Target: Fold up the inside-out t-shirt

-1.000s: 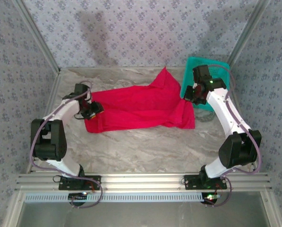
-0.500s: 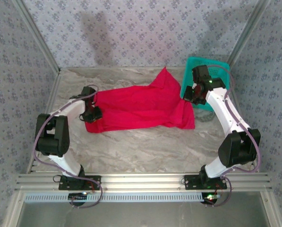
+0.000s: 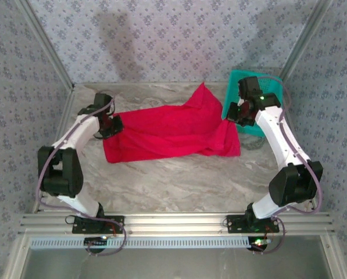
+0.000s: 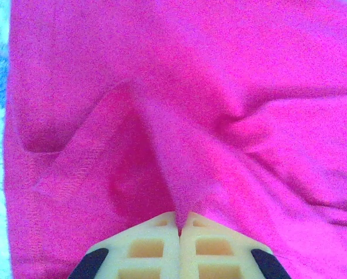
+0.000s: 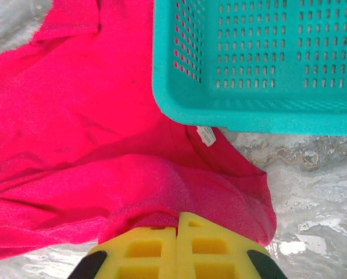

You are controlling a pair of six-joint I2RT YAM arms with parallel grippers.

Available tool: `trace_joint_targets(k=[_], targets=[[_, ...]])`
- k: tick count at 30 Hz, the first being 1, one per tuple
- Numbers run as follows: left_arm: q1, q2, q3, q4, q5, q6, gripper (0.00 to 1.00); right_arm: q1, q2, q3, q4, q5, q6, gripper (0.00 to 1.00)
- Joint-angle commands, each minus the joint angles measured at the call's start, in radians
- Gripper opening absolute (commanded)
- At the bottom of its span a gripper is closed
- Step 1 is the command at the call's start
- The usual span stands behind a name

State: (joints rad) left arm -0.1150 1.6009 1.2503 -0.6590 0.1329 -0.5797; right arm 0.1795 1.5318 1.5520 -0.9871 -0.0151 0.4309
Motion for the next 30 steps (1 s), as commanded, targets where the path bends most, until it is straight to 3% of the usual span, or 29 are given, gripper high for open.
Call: trace_joint_targets(k=[1, 6, 11, 17, 22, 30], targets=[[0.081, -0.162, 0.13, 0.069, 0.224, -0.08, 0.0, 0.0, -0.057, 0.129, -0.068, 0.004, -0.027, 0.0], [0.311, -0.262, 0.326, 0.26, 0.529, -0.358, 0.0, -0.085, -0.105, 0.354, -0.147, -0.005, -0.03, 0.0], [0.47, -0.318, 0.467, 0.362, 0.603, -0.528, 0.0, -0.213, -0.164, 0.569, -0.186, -0.093, 0.005, 0.0], [0.537, -0.353, 0.605, 0.323, 0.608, -0.537, 0.0, -0.255, -0.198, 0.777, -0.189, -0.194, 0.07, 0.0], [0.555, -0.366, 0.766, 0.219, 0.585, -0.451, 0.0, -0.262, -0.24, 0.888, -0.176, -0.191, 0.097, 0.0], [0.554, -0.417, 0.896, 0.106, 0.505, -0.29, 0.0, -0.262, -0.386, 0.854, -0.045, -0.085, 0.075, 0.0]])
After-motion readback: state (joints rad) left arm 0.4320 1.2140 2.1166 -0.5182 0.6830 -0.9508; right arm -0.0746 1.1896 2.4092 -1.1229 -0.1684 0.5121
